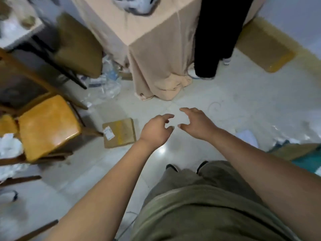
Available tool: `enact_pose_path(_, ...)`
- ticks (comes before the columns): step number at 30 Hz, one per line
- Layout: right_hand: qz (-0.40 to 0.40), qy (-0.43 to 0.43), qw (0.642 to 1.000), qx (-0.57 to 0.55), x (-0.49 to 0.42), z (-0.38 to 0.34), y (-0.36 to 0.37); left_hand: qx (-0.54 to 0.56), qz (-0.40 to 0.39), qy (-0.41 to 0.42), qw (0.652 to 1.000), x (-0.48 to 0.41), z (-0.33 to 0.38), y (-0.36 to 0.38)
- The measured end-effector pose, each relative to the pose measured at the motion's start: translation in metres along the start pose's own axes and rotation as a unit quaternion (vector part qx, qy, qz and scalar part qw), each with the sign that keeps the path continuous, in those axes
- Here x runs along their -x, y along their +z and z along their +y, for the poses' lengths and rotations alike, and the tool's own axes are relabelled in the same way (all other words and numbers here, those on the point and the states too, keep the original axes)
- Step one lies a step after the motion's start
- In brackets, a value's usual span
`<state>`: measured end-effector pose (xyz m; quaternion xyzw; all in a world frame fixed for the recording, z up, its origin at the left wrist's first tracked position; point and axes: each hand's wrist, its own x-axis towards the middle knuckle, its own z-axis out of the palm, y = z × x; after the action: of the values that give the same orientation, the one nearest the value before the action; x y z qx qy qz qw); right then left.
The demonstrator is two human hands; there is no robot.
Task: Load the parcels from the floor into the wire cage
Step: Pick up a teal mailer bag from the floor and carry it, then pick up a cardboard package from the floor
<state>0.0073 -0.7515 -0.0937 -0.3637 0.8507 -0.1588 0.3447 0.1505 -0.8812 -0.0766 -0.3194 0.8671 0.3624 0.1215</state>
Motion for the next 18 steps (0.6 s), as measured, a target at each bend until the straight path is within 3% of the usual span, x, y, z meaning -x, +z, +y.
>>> enact_pose_path(8, -0.17, -0.119, 0.974, 0.091, -0.053, -0.136, 0.064, 0.141, 0.127, -0.219, 0.957, 0.086, -0.12, -0.039)
enact_pose_path(18, -0.331, -0.184, 0.907, 0.186, -0.137, -0.196, 0.128, 0.247, 0.151, -0.385, 0.876, 0.09, -0.207, -0.024)
